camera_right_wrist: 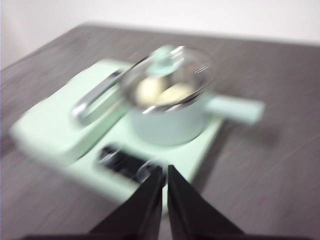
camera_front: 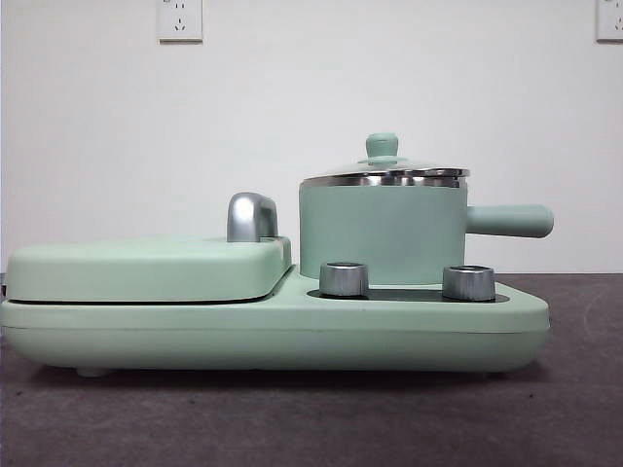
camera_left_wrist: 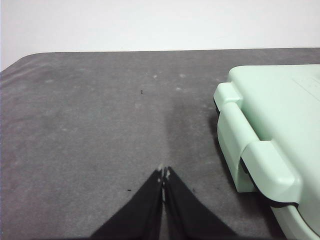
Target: Put the buns in a small steamer
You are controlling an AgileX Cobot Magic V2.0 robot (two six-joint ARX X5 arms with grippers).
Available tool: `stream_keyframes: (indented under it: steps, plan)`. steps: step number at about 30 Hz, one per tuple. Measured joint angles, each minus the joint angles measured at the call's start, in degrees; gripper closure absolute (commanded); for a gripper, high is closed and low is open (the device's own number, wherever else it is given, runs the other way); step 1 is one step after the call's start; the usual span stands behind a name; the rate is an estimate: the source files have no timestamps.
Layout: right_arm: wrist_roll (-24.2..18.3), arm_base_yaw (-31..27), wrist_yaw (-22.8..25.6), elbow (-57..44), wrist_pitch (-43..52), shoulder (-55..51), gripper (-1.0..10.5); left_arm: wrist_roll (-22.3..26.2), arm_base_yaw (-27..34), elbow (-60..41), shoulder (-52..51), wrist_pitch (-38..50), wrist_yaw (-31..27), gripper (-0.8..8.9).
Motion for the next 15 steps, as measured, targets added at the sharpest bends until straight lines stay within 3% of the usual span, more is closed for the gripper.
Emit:
stream_keyframes:
  steps: [8,15]
  plan:
    - [0.0,-10.9,5.3,-22.8,30.6,-8.8,9.3,0.0,0.0,0.0,0.0,0.0,0.0,8.06]
    - [0.0,-12.9,13.2,-33.2,36.2,-12.9,9.3,0.0,0.0,0.0,0.0,0.0,0.0,8.07]
